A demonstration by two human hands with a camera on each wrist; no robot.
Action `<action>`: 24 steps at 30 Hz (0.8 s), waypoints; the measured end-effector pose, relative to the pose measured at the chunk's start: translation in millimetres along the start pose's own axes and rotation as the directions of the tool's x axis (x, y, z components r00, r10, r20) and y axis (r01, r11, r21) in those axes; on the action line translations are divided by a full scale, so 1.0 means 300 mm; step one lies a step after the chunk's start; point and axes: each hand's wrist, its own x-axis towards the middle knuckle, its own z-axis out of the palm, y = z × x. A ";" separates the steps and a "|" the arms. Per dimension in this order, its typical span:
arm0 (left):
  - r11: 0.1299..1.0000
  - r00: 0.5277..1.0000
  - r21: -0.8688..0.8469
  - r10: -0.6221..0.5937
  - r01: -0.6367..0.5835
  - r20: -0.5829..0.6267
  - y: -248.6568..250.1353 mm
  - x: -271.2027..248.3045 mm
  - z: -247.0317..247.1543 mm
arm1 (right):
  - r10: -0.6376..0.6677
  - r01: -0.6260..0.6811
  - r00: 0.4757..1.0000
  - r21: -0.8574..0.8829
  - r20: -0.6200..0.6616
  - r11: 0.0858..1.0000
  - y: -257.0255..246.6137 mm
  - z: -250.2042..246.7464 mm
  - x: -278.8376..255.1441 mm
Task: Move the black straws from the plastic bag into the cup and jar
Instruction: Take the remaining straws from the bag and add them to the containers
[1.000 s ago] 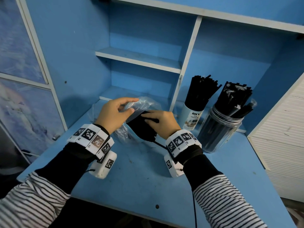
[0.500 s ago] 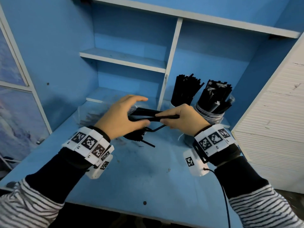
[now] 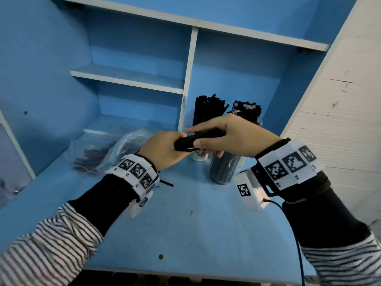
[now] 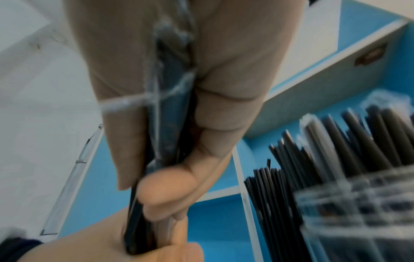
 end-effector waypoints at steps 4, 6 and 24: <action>0.965 0.992 -0.251 -0.095 0.072 -0.078 0.043 0.008 0.009 | -0.083 0.084 0.960 -0.008 -0.266 0.996 -0.036 -0.068 -0.013; 0.949 0.992 -0.308 -0.092 0.059 -0.091 0.069 0.013 0.009 | -0.145 0.182 0.883 0.041 -0.447 0.982 -0.053 -0.072 -0.013; 0.784 0.982 -0.607 -0.018 0.130 0.188 0.110 -0.022 0.108 | -0.162 0.153 0.928 -0.051 -0.337 0.987 0.049 0.093 0.070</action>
